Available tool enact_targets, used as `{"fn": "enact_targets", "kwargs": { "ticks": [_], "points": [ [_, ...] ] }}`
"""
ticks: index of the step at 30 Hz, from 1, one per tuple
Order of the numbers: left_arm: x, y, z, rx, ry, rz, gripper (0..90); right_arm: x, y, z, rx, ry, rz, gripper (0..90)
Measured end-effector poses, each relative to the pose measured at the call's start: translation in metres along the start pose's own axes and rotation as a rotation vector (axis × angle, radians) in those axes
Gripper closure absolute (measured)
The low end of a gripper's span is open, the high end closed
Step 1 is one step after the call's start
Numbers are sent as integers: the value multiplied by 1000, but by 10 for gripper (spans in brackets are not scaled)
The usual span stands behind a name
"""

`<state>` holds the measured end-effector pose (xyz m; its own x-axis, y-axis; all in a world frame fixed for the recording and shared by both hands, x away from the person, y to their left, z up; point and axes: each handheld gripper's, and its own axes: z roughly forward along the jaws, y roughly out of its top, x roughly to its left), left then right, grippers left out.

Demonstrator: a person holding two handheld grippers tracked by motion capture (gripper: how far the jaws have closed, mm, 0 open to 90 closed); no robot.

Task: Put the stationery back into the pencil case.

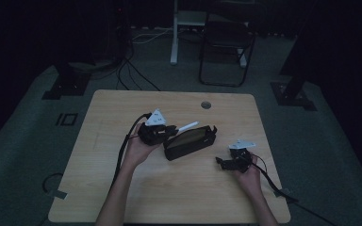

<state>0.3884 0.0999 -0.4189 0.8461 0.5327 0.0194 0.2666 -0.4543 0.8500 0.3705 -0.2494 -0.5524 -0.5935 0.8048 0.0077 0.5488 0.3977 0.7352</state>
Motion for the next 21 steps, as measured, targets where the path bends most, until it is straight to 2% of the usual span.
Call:
{"fn": "enact_targets", "kwargs": {
  "ticks": [13, 21],
  "points": [
    [2, -2, 14, 2, -6, -16, 789, 0, 1, 1, 1, 2, -1, 182],
    [0, -3, 26, 25, -6, -14, 788, 0, 1, 1, 0, 1, -3, 182]
  ]
}}
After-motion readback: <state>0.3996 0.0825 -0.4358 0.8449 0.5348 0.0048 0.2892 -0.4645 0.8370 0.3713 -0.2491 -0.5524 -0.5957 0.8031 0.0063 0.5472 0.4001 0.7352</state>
